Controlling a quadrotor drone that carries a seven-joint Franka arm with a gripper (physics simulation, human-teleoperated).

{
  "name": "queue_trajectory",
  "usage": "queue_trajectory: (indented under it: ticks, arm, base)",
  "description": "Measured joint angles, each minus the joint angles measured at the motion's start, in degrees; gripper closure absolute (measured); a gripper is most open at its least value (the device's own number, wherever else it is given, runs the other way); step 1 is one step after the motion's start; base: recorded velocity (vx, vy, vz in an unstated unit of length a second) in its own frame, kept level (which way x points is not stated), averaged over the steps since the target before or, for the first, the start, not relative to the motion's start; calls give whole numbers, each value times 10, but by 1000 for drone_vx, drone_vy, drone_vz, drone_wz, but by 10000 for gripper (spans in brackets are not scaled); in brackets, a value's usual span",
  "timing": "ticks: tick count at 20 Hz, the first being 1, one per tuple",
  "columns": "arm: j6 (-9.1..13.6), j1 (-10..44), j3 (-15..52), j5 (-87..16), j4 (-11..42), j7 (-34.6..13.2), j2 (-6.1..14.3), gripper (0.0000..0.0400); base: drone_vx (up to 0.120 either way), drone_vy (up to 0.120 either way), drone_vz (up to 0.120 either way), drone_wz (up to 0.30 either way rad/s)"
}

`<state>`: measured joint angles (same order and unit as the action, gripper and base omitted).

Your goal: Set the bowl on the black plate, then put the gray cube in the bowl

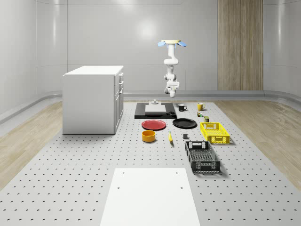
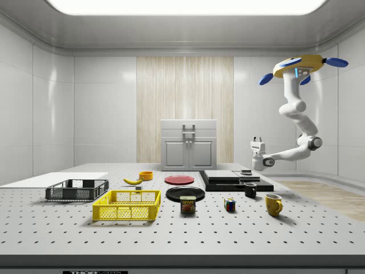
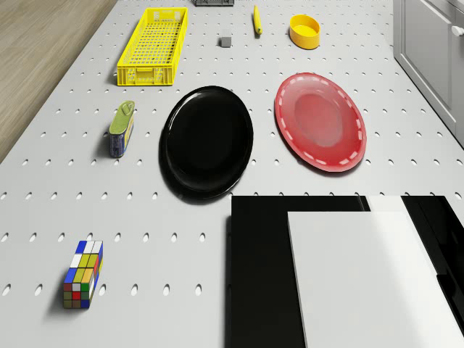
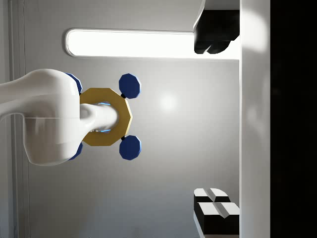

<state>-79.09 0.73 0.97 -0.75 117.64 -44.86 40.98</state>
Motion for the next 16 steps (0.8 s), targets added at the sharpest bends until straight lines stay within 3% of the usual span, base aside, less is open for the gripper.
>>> queue_trajectory:
  ticks: [2,10,16]
  arm:
    - [-1,1,3,-4,1,0,1,0]
    - [-5,9,30,-42,5,-6,4,0]
    - [-9,29,93,-132,18,-18,8,0]
  base:
    - [120,0,0,0]
    - [120,-120,0,0]
    - [120,-120,0,0]
